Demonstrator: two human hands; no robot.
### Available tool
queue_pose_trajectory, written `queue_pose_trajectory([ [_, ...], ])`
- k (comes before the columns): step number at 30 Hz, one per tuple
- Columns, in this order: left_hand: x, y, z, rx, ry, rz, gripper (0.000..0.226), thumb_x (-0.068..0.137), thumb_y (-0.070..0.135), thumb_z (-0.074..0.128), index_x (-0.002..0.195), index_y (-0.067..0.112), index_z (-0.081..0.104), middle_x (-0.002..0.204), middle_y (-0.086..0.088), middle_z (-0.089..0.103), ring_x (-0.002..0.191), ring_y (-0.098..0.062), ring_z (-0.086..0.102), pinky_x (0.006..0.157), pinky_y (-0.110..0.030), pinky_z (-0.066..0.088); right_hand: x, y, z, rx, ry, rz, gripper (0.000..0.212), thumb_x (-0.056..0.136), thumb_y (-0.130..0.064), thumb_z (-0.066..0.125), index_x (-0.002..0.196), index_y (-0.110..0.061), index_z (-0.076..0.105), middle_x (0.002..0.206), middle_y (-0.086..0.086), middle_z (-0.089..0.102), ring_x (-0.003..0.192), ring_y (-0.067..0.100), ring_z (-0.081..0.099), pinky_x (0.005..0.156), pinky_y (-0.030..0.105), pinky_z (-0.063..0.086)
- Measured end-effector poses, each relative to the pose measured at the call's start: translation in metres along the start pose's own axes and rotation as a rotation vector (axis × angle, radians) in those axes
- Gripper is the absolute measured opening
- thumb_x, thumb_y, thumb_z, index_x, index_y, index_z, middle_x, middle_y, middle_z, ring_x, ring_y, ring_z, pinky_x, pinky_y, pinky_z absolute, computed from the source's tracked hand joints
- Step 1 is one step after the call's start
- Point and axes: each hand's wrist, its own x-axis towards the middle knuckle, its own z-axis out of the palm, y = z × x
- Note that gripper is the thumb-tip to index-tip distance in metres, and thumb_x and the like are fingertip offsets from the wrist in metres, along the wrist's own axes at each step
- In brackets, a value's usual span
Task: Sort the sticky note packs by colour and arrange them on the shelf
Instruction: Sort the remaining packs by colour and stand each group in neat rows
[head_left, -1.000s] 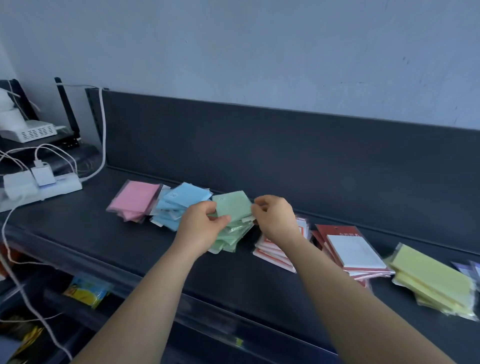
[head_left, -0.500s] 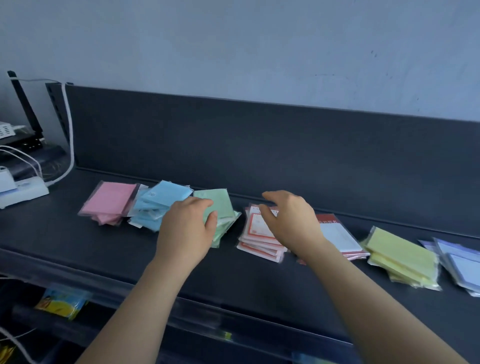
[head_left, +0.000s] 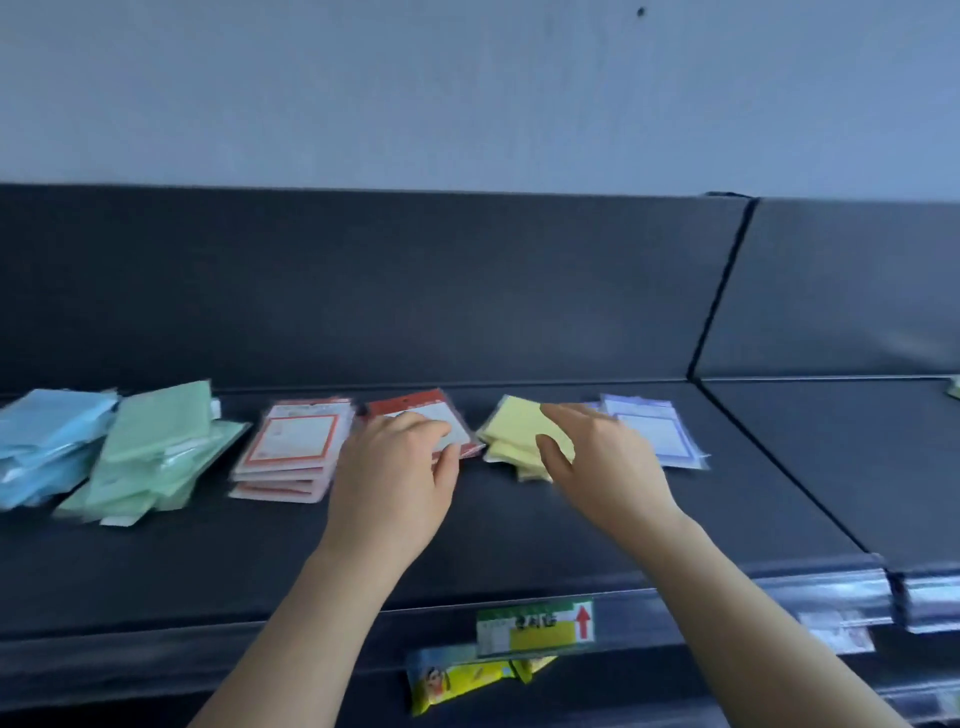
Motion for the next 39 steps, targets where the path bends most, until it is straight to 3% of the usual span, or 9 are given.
queue_pose_trajectory([
  [3,0.004,0.053,0.023,-0.062,-0.001,0.033,0.016,0.086,0.021,0.067,0.096,0.013,0.075,0.092,-0.001,0.073,0.083,-0.027,0.064,0.072,-0.040,0.053,-0.018,0.053,-0.023,-0.015,-0.002,0.066,0.017,0.095,-0.026,0.046,0.100,-0.016,0.059,0.101,-0.006,0.063,0.088,0.022,0.057,0.065,0.031,0.046],
  [9,0.014,0.160,0.076,-0.087,-0.042,0.058,0.010,0.083,0.021,0.068,0.085,0.013,0.074,0.080,-0.001,0.071,0.075,-0.029,0.063,0.066,-0.038,0.051,-0.053,0.164,-0.072,-0.062,-0.006,0.134,0.034,0.098,-0.030,0.045,0.128,-0.020,0.057,0.126,-0.006,0.061,0.109,0.019,0.057,0.082,0.031,0.048],
  [13,0.019,0.222,0.111,-0.110,-0.083,0.070,0.010,0.082,0.022,0.069,0.080,0.012,0.073,0.075,0.001,0.069,0.070,-0.028,0.061,0.063,-0.037,0.051,-0.072,0.232,-0.092,-0.086,-0.004,0.197,0.034,0.097,-0.030,0.046,0.126,-0.018,0.058,0.126,-0.005,0.061,0.111,0.020,0.057,0.084,0.030,0.047],
  [22,0.045,0.317,0.175,-0.186,-0.153,0.167,0.024,0.093,0.033,0.057,0.107,0.019,0.070,0.101,0.004,0.069,0.095,-0.024,0.060,0.082,-0.034,0.043,-0.088,0.340,-0.119,-0.079,0.031,0.373,0.033,0.095,-0.029,0.051,0.125,-0.019,0.060,0.126,-0.002,0.062,0.115,0.022,0.056,0.088,0.032,0.046],
  [27,0.074,0.367,0.205,-0.212,-0.200,0.256,0.027,0.095,0.035,0.052,0.111,0.020,0.068,0.103,0.004,0.068,0.096,-0.023,0.058,0.083,-0.032,0.041,-0.089,0.393,-0.135,-0.119,0.052,0.477,0.032,0.095,-0.029,0.051,0.122,-0.016,0.062,0.124,0.001,0.062,0.113,0.025,0.056,0.086,0.033,0.045],
  [31,0.093,0.411,0.229,-0.184,-0.248,0.306,0.029,0.096,0.035,0.049,0.102,0.016,0.068,0.095,0.003,0.067,0.090,-0.023,0.057,0.080,-0.033,0.044,-0.090,0.441,-0.152,-0.143,0.083,0.576,0.029,0.095,-0.028,0.050,0.111,-0.009,0.064,0.116,0.007,0.065,0.105,0.029,0.058,0.081,0.036,0.047],
  [39,0.116,0.502,0.272,-0.084,-0.389,0.377,0.032,0.098,0.038,0.042,0.113,0.019,0.063,0.107,0.004,0.063,0.101,-0.022,0.054,0.086,-0.034,0.043,-0.090,0.538,-0.179,-0.114,0.082,0.673,0.035,0.096,-0.030,0.048,0.125,-0.017,0.062,0.131,0.002,0.058,0.115,0.025,0.055,0.087,0.032,0.044],
])
